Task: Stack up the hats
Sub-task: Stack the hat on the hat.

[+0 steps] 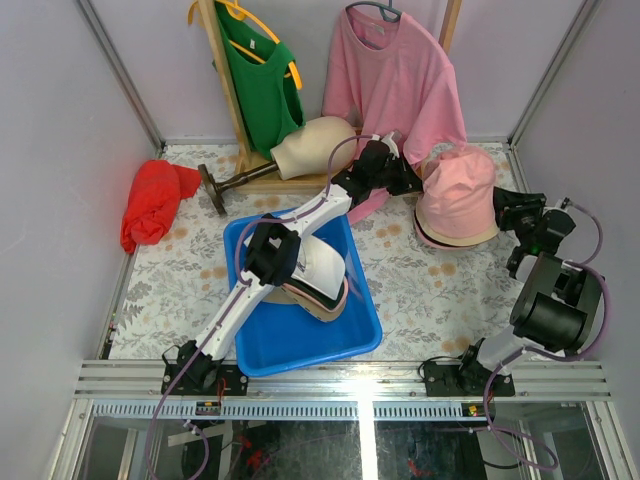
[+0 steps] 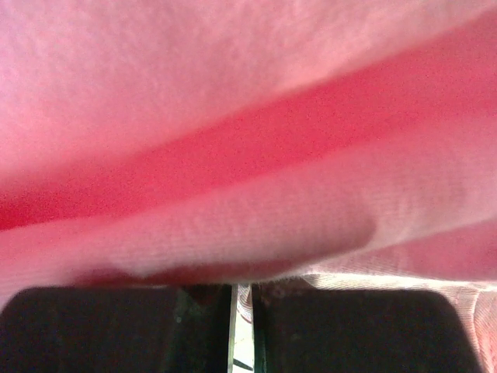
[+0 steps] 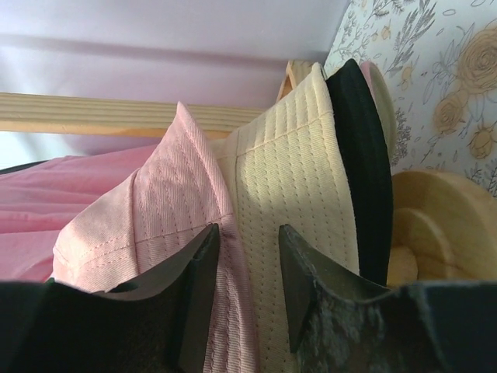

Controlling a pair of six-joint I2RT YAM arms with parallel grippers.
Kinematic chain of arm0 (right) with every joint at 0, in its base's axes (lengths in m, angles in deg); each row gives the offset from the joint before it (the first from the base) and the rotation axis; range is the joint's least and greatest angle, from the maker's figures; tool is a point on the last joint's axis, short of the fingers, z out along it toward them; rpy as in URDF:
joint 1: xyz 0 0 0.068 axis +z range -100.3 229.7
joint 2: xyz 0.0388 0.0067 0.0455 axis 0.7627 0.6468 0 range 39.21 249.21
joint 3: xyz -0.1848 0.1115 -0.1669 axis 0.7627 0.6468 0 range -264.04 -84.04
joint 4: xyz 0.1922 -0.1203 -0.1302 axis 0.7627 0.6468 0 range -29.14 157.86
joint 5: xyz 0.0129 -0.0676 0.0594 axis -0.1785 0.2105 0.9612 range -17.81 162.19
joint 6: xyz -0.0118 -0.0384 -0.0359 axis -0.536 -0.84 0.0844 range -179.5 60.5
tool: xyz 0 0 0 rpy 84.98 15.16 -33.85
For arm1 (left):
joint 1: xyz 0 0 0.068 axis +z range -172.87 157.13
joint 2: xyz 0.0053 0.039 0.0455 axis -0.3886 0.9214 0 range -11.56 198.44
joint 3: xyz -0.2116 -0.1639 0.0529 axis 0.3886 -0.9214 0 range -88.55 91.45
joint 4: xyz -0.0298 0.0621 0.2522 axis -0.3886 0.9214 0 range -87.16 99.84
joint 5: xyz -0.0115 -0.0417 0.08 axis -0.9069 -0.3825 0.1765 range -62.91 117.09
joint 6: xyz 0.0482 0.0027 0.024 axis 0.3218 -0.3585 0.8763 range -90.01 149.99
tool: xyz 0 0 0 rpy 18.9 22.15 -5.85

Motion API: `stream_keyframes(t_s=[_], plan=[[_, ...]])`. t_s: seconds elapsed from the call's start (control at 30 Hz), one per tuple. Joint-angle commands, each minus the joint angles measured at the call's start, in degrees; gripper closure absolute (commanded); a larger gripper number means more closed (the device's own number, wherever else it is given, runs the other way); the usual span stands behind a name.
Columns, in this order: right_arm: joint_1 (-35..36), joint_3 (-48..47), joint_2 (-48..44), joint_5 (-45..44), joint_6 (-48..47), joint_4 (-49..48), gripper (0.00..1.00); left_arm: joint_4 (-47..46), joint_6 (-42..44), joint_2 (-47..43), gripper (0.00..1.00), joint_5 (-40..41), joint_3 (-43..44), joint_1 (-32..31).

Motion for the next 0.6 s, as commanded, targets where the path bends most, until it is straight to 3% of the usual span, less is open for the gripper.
stream_keyframes(t_s=[0.0,0.17,0.37,0.57], plan=[[2.0,1.4,1.0,5.2,5.0,-6.6,0.59,4.1,2.6,1.9,1.0,-0.7,0.1,-0.5],[2.0,1.7,0.8,5.1,7.6,-8.9,0.62,4.2,3.5,1.0,1.0,-0.3,-1.4,-0.5],[2.0,1.4,-0.5,3.9,8.6,-7.9,0.98,4.1,3.8,0.3,1.0,-0.4,-3.2,-0.5],[1.7,-0.1,-5.0,0.9,2.7,2.9,1.0,2.8,4.0,-2.5,1.0,0.7,-7.7,-0.3]])
